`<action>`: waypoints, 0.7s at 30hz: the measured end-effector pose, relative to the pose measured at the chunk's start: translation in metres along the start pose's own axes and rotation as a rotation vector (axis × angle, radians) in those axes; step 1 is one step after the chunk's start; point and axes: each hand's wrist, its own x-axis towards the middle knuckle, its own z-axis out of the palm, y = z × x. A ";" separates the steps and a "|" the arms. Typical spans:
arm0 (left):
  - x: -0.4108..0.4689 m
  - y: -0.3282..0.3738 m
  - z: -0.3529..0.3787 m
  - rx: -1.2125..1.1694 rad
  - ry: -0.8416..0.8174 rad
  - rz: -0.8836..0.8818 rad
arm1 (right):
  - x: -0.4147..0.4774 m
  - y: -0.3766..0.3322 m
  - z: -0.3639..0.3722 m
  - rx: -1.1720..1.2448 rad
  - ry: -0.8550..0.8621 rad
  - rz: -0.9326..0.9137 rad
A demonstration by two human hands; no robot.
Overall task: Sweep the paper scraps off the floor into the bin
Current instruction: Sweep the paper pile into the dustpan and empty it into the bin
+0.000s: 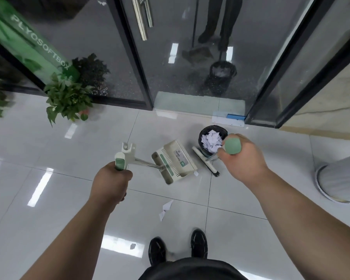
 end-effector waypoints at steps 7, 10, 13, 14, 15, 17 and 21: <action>-0.028 -0.043 -0.030 0.031 0.082 -0.104 | -0.011 -0.004 0.051 0.061 -0.065 -0.031; -0.041 -0.066 -0.039 0.012 0.112 -0.152 | -0.017 -0.016 0.058 0.208 -0.078 0.023; -0.055 -0.090 -0.050 -0.007 0.151 -0.203 | -0.021 -0.030 0.062 0.353 -0.123 0.068; -0.059 -0.097 -0.053 -0.009 0.159 -0.218 | -0.022 -0.034 0.061 0.370 -0.135 0.070; -0.063 -0.104 -0.055 -0.008 0.168 -0.234 | -0.024 -0.038 0.059 0.386 -0.144 0.061; -0.074 -0.122 -0.064 -0.015 0.198 -0.274 | -0.030 -0.050 0.060 0.429 -0.161 0.023; -0.091 -0.151 -0.074 -0.028 0.226 -0.332 | -0.030 -0.059 0.064 0.438 -0.211 -0.012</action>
